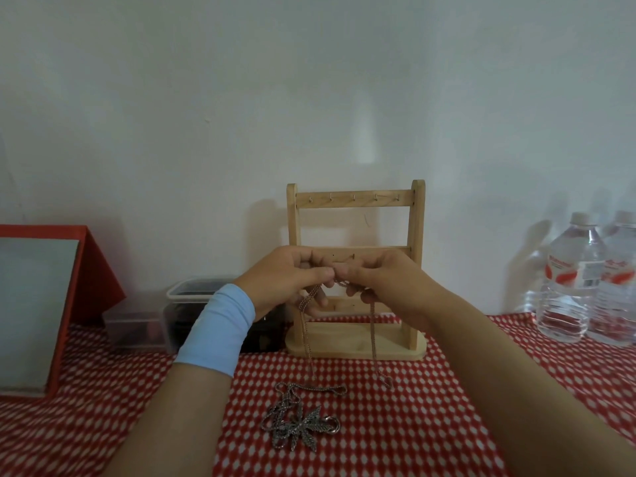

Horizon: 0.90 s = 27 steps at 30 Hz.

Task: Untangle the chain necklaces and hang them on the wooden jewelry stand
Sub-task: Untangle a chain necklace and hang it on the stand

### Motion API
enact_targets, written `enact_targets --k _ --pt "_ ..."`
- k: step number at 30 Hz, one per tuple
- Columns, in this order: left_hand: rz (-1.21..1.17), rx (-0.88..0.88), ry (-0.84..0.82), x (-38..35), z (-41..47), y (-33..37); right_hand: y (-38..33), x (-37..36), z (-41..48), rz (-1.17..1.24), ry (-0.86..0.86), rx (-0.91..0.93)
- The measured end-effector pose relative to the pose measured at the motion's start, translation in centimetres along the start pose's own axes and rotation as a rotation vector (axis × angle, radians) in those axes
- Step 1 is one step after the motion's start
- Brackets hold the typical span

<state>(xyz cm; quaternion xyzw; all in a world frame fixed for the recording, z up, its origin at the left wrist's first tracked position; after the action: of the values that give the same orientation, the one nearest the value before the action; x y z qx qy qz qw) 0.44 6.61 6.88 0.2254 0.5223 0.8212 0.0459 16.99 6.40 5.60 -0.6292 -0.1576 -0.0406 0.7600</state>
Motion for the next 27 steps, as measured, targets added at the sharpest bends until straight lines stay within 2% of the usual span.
enact_targets --k 3,9,17,20,24,27 --pt "0.010 0.015 -0.007 0.1 0.0 -0.1 -0.1 0.1 -0.1 -0.070 0.048 0.014" --pt "0.055 0.031 0.007 0.1 0.1 -0.4 -0.2 -0.9 -0.2 -0.012 -0.014 0.027" --pt "0.112 -0.048 0.004 0.1 0.0 0.4 -1.0 0.0 -0.6 -0.077 0.049 0.106" --pt "0.179 -0.083 0.012 0.0 0.0 0.9 -1.2 0.3 -0.8 -0.084 0.046 0.079" --pt "0.236 -0.080 -0.004 -0.4 0.1 1.2 -0.9 -0.1 -1.0 -0.032 -0.075 -0.026" --pt "0.265 -0.077 -0.032 -0.6 0.1 1.3 -0.5 -0.4 -1.0 -0.012 -0.089 -0.077"
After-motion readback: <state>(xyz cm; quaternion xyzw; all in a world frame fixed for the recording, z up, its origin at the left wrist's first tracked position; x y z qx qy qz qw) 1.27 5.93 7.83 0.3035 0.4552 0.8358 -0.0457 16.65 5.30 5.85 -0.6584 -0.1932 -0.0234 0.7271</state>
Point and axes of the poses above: each hand's wrist, its own z-axis towards the middle knuckle, its own x-axis out of the back of the hand, y = z × x, the point moved 5 cm from there along z, towards the middle knuckle, and after that the axes turned 9 degrees about -x, right-handed, at the moved point
